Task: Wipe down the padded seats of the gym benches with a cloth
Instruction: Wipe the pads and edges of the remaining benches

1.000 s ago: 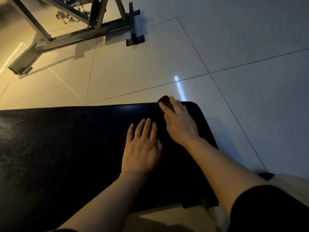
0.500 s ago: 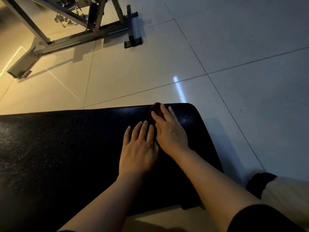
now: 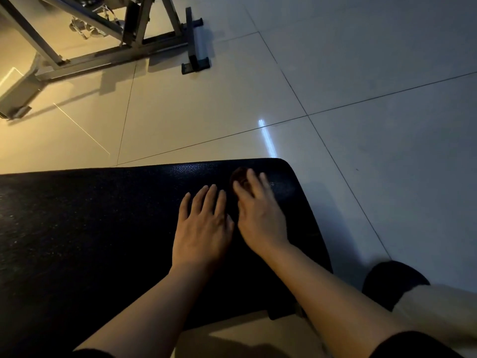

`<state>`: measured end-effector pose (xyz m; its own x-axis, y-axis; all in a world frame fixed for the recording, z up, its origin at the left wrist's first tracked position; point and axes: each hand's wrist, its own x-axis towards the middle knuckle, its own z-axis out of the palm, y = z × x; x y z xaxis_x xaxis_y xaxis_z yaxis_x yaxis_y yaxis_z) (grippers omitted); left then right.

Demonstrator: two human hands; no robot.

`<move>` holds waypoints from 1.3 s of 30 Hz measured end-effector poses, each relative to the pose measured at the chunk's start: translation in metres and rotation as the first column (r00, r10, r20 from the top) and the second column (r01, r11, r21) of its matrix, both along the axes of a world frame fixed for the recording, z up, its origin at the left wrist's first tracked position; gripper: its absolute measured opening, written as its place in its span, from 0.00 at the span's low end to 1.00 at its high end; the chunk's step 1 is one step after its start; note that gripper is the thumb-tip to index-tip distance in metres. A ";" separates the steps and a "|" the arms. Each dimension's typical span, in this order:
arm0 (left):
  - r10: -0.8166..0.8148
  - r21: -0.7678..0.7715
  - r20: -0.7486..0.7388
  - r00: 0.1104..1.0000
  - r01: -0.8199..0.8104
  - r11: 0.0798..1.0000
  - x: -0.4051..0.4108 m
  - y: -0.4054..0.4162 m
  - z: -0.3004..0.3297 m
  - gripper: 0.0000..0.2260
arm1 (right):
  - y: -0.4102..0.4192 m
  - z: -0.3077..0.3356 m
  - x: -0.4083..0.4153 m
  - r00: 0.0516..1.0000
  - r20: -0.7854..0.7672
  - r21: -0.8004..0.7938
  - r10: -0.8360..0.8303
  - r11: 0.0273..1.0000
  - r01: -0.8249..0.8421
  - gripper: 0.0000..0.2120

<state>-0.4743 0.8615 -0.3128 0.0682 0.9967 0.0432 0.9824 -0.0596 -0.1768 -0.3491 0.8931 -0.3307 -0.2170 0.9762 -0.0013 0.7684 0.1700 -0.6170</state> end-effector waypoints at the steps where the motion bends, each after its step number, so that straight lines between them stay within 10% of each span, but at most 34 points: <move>1: -0.002 -0.013 -0.002 1.000 0.002 1.000 0.000 -0.001 0.001 0.27 | -0.003 0.001 -0.001 0.999 0.004 0.001 0.052 0.999 -0.052 0.25; 10: 0.003 -0.031 0.038 0.999 -0.001 1.000 0.000 -0.002 0.003 0.28 | 0.023 -0.020 0.072 0.947 -0.042 -0.106 -0.319 0.944 0.313 0.22; 19: 0.015 -0.107 0.018 1.000 -0.013 0.994 0.002 -0.002 0.007 0.32 | -0.001 0.005 0.015 0.994 0.078 -0.040 0.075 0.997 -0.072 0.24; 26: 0.016 -0.084 0.023 1.000 -0.014 0.996 0.003 -0.001 0.007 0.29 | 0.023 0.000 0.058 0.963 0.063 -0.135 -0.261 0.954 0.267 0.23; 34: 0.019 -0.147 -0.004 1.000 -0.019 0.989 0.006 -0.001 0.010 0.36 | -0.008 0.016 0.003 0.987 0.159 -0.108 -0.024 0.993 0.041 0.26; 39: 0.027 -0.072 0.008 1.000 -0.027 0.997 0.005 -0.002 0.009 0.30 | 0.018 0.005 0.051 0.971 0.141 -0.126 -0.193 0.969 0.211 0.25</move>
<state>-0.4695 0.8590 -0.3042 0.0412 0.9988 -0.0282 0.9854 -0.0453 -0.1640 -0.2985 0.9112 -0.3254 -0.0045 0.9879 -0.1552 0.8510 -0.0777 -0.5193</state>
